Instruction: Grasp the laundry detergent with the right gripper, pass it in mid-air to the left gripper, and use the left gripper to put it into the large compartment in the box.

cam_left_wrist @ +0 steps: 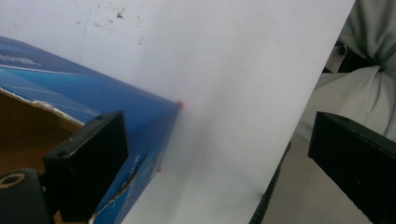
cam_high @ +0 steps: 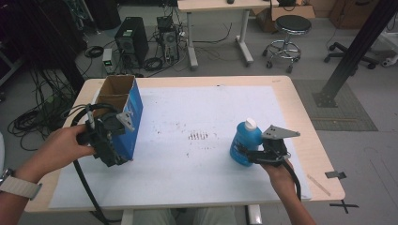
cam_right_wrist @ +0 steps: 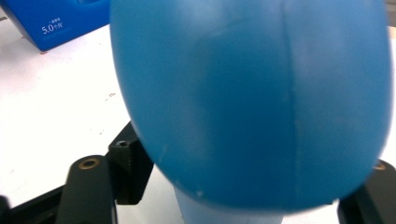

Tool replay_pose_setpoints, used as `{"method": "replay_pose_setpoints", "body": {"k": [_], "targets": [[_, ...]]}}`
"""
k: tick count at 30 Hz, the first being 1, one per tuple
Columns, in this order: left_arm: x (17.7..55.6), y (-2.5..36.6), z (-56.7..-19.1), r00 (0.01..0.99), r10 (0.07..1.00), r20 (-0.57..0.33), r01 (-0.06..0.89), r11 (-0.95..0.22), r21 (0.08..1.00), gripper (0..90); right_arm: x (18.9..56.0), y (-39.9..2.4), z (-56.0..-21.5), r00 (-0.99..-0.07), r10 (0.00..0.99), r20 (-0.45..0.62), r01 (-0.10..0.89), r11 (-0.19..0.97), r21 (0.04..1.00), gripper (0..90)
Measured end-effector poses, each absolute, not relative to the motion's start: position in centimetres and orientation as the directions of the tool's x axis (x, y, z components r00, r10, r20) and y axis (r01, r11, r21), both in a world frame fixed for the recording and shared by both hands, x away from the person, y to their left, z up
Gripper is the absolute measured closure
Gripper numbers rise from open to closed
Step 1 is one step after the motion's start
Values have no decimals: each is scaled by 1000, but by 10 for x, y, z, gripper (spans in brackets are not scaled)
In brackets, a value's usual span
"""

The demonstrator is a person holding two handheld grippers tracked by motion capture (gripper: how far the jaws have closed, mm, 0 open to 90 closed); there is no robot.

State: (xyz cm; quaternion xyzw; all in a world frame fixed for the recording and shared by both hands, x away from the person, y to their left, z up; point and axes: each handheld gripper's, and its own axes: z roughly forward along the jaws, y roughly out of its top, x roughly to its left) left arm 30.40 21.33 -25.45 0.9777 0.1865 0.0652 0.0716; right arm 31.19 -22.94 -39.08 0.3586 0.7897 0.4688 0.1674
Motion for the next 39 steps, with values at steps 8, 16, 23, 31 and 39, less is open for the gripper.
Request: {"method": "replay_pose_setpoints", "body": {"k": [8, 16, 23, 31, 39], "targets": [[304, 212, -255, 923, 372, 102, 353, -921, 164, 57, 311, -230, -391, -689, 722, 57, 394, 307, 866, 404], [304, 212, -255, 922, 374, 101, 355, -920, 164, 57, 310, -233, -392, -697, 714, 58, 379, 298, 876, 431], [304, 211, -254, 921, 376, 104, 356, -919, 168, 57, 309, -234, -385, -707, 706, 37, 363, 316, 877, 436], [304, 211, -249, 915, 390, 101, 367, -911, 191, 58, 306, -239, -353, -759, 651, 16, 323, 354, 877, 437], [306, 203, -238, 918, 382, 107, 356, -913, 200, 58, 304, -239, -330, -806, 592, 15, 296, 381, 876, 437]]}}
